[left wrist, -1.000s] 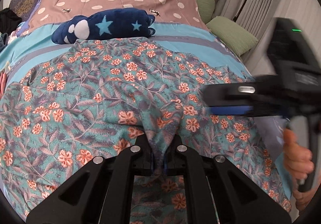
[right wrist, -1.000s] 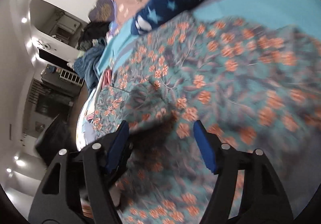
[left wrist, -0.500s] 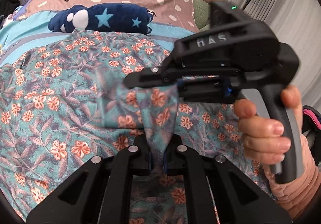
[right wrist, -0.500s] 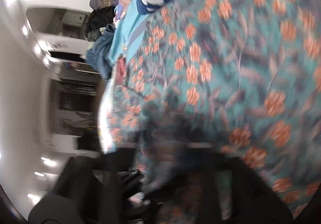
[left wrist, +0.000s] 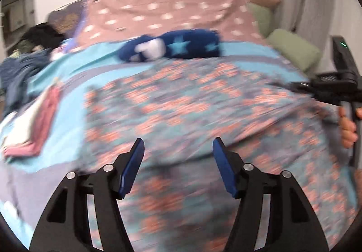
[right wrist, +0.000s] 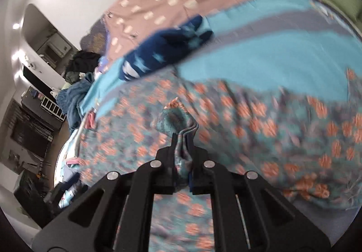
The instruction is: Fold small clothes
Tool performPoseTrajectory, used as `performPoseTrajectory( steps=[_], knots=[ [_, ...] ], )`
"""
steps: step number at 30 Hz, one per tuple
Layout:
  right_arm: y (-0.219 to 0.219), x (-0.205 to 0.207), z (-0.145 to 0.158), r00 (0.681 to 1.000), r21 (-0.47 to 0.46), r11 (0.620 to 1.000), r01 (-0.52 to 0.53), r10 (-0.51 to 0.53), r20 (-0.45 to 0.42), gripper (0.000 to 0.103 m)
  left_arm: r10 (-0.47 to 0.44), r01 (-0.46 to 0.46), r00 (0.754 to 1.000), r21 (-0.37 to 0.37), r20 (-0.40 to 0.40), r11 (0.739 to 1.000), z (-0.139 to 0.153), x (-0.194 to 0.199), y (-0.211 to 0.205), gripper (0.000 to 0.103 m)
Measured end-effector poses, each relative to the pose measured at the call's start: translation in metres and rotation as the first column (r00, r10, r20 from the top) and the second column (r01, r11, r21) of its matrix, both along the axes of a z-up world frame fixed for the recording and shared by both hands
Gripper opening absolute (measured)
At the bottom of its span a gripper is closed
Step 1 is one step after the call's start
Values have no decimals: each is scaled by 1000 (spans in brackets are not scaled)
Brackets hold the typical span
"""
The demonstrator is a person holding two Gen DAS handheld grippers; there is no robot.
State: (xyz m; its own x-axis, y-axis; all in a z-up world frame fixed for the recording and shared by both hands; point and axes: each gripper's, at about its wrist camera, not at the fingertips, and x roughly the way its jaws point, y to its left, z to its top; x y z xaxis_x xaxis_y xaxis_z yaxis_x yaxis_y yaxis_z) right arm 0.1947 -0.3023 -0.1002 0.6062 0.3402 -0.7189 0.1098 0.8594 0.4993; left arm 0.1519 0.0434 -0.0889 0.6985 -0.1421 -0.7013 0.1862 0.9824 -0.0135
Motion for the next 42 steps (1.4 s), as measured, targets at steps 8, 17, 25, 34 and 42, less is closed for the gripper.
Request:
performPoseTrajectory(
  steps=[8,17,25,34,42],
  knots=[
    [-10,-5,-17,997,97,995,-26,33,-64,57,224,-224,971,14,-83,975,-18,-4,88,64],
    [0,10,2,1000,18,1000,-3,2,22,7,237,-248,965,-88,-115,965,-19,15,99,64],
    [-3,-7,14,987,-376,912,163,-150,65,45,247,-267,960,-172,-131,948,-25,26,107,64],
    [41,-1,42,997,-300,954,-5,27,71,49,246,-267,963,-281,-110,922,-25,15,122,64],
    [206,56,48,907,-393,838,-380,421,21,65,194,-223,973,-309,-122,925,-34,14,118,52]
  ],
)
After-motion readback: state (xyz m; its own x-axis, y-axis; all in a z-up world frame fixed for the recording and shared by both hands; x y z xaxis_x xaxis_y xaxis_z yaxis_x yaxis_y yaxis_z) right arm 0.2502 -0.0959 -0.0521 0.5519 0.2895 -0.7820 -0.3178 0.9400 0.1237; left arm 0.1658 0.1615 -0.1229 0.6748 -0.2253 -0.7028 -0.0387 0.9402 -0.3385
